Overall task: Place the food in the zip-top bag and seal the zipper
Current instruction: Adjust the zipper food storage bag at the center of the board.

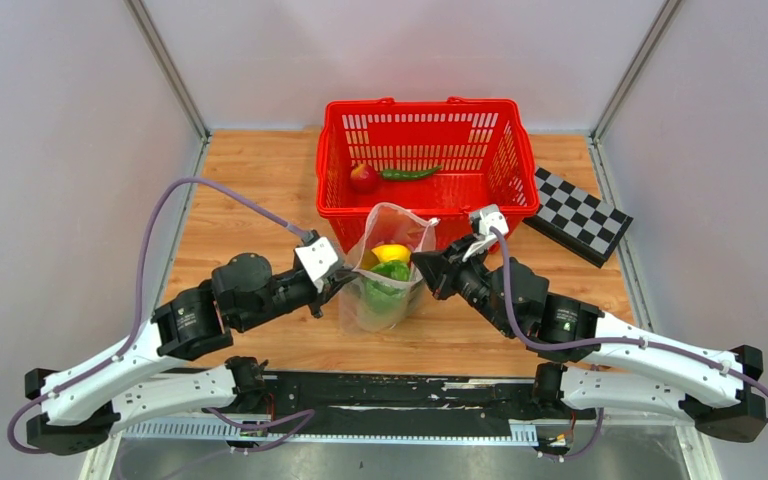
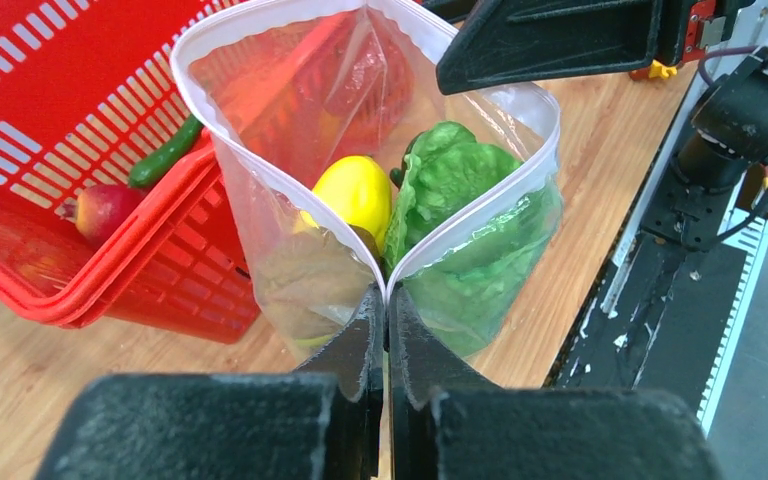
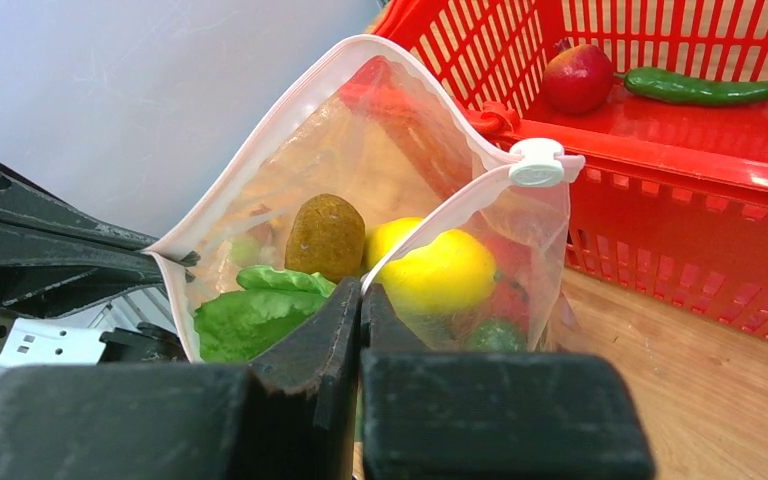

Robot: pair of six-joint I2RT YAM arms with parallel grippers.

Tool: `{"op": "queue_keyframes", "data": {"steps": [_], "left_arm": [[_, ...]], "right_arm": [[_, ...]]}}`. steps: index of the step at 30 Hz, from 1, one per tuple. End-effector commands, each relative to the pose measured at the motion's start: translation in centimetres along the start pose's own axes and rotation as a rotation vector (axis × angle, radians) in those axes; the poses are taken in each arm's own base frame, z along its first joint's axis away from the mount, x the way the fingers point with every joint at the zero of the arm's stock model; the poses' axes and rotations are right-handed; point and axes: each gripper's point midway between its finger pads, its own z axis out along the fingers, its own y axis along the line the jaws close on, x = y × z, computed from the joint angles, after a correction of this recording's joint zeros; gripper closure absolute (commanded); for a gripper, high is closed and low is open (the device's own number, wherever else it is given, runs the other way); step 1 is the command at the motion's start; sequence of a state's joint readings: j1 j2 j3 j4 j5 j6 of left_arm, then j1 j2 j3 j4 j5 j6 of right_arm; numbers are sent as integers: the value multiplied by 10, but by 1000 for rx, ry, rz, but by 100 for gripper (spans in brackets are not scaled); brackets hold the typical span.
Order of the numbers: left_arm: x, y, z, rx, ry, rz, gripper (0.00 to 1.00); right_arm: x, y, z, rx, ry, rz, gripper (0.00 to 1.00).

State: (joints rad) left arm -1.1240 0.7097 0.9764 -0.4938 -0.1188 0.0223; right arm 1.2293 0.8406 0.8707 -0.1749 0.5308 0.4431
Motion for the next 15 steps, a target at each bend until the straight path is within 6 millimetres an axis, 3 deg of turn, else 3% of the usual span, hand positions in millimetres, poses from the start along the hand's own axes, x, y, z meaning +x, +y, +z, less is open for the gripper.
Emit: {"op": "queue_keyframes", "data": {"steps": [1,7,10,11,13,15], "left_arm": [[-29,7,-10,-32,-127,-13,100],[-32,9,-19,-39,-162,-29,100],[-30,8,-24,-29,-155,-38,100],[-30,7,-25,-23,-155,-37,100],[-28,6,-26,-16,-148,-35,100],[-28,6,-27,-16,-143,-35,100]], "right_arm": [[-31,9,-8,-37,-68,22,99],[-40,15,-13,-86,-78,-62,81],[-47,37,-22,-243,-80,-215,76],[-47,48,-29,-319,-81,-258,67],[-54,50,-36,-349,-109,-302,45],[-60,45,-42,-340,-118,-352,37]]}}
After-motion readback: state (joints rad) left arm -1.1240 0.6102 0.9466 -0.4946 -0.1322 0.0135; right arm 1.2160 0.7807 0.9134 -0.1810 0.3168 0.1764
